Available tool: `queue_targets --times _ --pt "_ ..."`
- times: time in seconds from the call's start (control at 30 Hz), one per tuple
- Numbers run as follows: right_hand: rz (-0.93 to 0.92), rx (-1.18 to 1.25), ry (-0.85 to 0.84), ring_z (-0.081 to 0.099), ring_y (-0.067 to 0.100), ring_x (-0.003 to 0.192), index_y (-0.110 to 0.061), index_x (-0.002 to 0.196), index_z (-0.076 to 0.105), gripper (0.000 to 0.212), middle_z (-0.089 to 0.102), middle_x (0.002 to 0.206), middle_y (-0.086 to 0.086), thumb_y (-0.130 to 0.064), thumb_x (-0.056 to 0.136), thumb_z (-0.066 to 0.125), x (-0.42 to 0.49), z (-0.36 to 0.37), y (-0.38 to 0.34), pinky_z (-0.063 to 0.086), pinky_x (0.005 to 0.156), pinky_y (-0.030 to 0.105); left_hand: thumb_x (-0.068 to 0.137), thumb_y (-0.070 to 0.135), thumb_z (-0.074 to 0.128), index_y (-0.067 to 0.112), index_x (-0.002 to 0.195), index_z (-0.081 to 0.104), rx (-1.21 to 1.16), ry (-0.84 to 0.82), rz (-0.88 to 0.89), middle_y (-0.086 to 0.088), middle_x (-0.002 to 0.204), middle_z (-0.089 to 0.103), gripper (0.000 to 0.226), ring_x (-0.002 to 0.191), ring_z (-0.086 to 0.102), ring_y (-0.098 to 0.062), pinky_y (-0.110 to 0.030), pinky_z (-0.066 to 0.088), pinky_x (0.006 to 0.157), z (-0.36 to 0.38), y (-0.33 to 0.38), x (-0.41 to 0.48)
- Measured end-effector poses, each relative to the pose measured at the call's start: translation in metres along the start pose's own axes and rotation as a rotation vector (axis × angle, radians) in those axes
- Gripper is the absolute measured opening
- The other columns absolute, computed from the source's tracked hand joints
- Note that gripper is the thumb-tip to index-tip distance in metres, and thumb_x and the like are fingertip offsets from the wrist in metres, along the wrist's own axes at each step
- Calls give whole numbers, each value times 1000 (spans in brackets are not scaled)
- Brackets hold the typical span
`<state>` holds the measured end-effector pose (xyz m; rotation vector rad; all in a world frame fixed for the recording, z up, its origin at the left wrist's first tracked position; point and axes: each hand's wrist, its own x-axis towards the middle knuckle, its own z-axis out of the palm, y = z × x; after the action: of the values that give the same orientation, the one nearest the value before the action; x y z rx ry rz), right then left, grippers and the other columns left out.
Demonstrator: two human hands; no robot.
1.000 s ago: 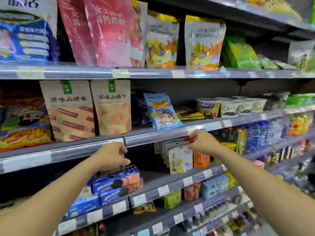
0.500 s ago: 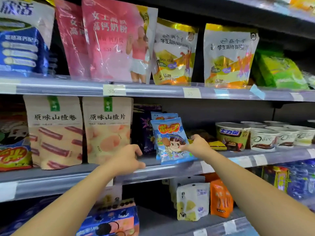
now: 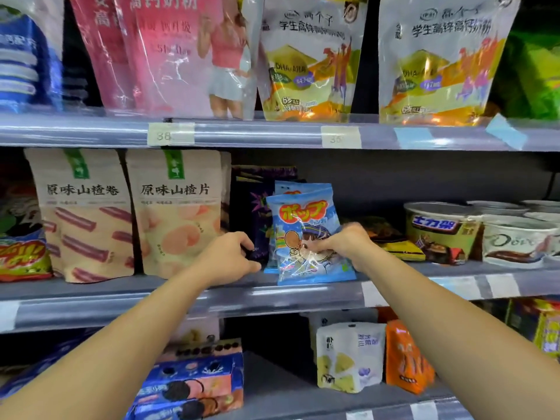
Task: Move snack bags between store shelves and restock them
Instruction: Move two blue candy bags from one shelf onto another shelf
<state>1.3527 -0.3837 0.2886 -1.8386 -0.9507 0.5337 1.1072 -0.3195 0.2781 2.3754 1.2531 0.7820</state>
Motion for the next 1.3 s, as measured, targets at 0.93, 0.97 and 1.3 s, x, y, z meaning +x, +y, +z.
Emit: queue_targets --times 0.93,0.97,1.3 --pt "-133 399 -31 75 29 82 -12 84 76 34 79 80 5 -6 56 94 1 -65 12 61 71 50 75 37 81 18 123 55 -218 144 -123 3 99 60 58 85 58 -10 -24 41 63 27 32 19" --pt "-137 398 -18 76 27 79 -11 86 76 34 79 80 6 -7 57 94 0 -74 15 62 68 48 75 39 81 16 127 54 -223 155 -136 3 99 59 63 84 57 -11 -24 41 64 31 36 21" --pt "-152 443 60 75 17 61 -9 92 70 33 78 72 1 -5 65 89 -17 -128 49 52 41 23 57 47 89 5 132 31 -183 126 -406 -13 125 57 104 109 60 -32 -37 53 78 72 79 47"
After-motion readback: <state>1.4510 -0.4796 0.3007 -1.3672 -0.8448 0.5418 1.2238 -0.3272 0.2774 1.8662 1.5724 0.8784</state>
